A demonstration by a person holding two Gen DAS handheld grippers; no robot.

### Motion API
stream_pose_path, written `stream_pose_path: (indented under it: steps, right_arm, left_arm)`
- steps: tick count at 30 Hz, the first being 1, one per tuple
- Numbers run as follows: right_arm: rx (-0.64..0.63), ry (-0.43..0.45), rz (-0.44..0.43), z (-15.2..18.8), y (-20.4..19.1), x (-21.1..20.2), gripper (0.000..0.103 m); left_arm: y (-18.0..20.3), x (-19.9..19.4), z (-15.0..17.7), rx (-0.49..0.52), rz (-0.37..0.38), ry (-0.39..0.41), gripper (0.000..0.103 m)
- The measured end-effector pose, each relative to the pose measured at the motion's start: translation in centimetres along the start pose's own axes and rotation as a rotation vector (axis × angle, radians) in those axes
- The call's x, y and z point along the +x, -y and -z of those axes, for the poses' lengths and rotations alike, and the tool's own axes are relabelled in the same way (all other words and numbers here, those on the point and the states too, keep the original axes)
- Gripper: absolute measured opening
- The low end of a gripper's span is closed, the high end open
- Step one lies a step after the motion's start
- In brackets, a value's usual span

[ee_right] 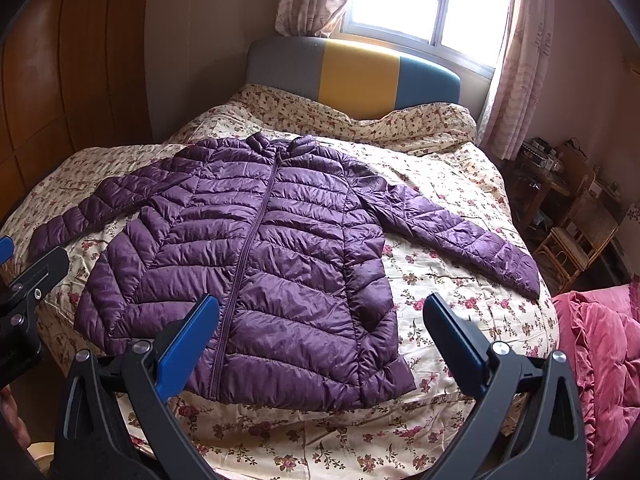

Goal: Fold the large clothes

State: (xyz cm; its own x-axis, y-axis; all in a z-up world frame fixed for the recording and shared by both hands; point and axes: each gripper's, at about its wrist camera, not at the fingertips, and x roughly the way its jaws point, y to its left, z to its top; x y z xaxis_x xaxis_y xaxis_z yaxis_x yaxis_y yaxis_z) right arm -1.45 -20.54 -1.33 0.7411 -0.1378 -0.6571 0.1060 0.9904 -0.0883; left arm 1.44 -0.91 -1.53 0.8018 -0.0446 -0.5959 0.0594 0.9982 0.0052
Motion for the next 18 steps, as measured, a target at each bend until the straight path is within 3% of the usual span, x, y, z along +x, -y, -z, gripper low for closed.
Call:
stream_pose_path:
  steps: [18]
  right_arm:
    - [-0.01,-0.072,0.004,-1.1,0.3,3.8,0.101]
  left_arm:
    - [0.6,2.9,-1.5,0.017,0.014,-0.051,0.1]
